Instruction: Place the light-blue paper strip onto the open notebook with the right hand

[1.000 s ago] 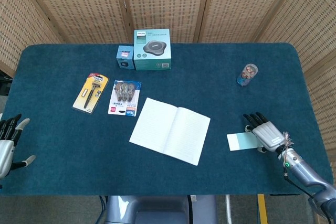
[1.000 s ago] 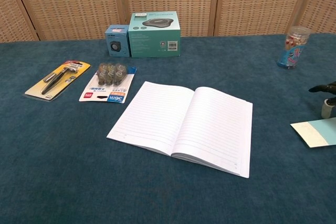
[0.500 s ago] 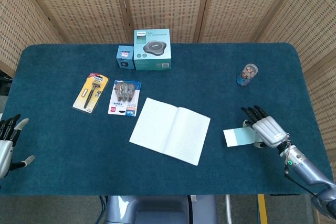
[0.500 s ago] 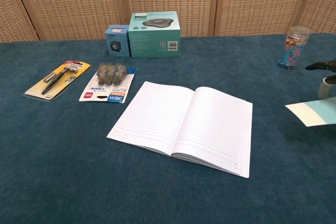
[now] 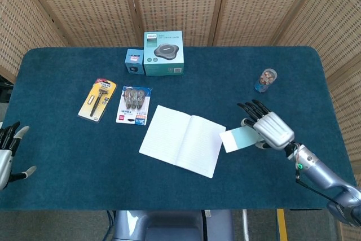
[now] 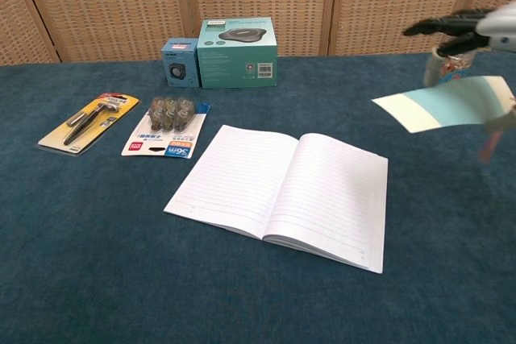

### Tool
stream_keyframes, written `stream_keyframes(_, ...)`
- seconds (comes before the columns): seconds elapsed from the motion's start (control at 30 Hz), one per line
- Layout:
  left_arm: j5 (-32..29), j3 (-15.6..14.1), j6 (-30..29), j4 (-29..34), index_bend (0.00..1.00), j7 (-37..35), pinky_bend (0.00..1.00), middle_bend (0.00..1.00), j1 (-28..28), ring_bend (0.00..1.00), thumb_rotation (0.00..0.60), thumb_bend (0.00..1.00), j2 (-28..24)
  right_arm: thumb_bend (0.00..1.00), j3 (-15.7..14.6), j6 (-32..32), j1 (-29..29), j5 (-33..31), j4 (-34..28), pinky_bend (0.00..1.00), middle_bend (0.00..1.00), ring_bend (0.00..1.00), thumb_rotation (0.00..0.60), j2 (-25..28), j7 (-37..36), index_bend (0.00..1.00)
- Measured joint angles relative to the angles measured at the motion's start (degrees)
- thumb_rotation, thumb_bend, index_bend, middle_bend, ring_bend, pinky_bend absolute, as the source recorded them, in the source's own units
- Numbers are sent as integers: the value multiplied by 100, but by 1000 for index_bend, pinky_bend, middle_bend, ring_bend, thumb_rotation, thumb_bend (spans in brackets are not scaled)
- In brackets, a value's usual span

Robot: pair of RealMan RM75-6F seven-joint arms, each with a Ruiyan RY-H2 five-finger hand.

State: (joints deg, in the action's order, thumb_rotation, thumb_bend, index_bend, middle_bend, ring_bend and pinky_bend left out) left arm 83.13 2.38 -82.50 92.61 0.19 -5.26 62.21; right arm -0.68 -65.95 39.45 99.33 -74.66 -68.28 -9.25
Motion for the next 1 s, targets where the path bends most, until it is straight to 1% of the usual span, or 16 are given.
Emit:
stream_keyframes(0.03, -60, 20, 56, 0, 0, -2, 0, 0, -22, 0, 600, 0, -3, 0, 102, 173, 155, -24, -231, 0, 6, 0, 600, 75, 238, 615)
stream_keyframes(0.13, -226, 78, 208, -6, 0, 2, 0, 0, -84, 0, 600, 0, -9, 0, 383, 690, 557, -153, -658, 0, 12, 0, 600, 164, 813, 615)
stream_keyframes(0.2, -340, 116, 314, -14, 0, 8, 0, 0, -128, 0, 600, 0, -9, 0, 542, 994, 809, -241, -807, 0, 19, 0, 600, 150, 1119, 615)
stream_keyframes(0.33, -606, 202, 577, -46, 0, 48, 0, 0, -245, 0, 600, 0, -2, 0, 811, 1557, 1345, -437, -875, 1, 28, 0, 600, -144, 1701, 615)
stream_keyframes(0.43, -745, 247, 734, -72, 0, 78, 0, 0, -321, 0, 600, 0, 5, 0, 896, 1894, 1610, -542, -833, 1, 37, 0, 600, -476, 1897, 617)
stream_keyframes(0.57, -827, 270, 912, -85, 0, 23, 0, 0, -398, 0, 600, 0, -24, 0, 921, 2102, 1841, -553, -651, 12, 46, 0, 600, -878, 2155, 621)
stream_keyframes(0.7, -877, 279, 996, -103, 0, -36, 0, 0, -433, 0, 600, 0, -53, 0, 878, 2212, 1992, -478, -363, 25, 53, 0, 600, -1208, 2384, 630)
stream_keyframes(0.83, -924, 272, 1097, -115, 0, -19, 0, 0, -477, 0, 600, 0, -48, 0, 813, 2285, 2144, -370, 51, 56, 61, 0, 600, -1589, 2610, 639)
stream_keyframes(1.0, -909, 253, 1125, -79, 0, -56, 0, 0, -494, 0, 600, 0, -81, 0, 758, 2351, 2299, -306, 545, 63, 61, 0, 600, -1960, 2765, 642)
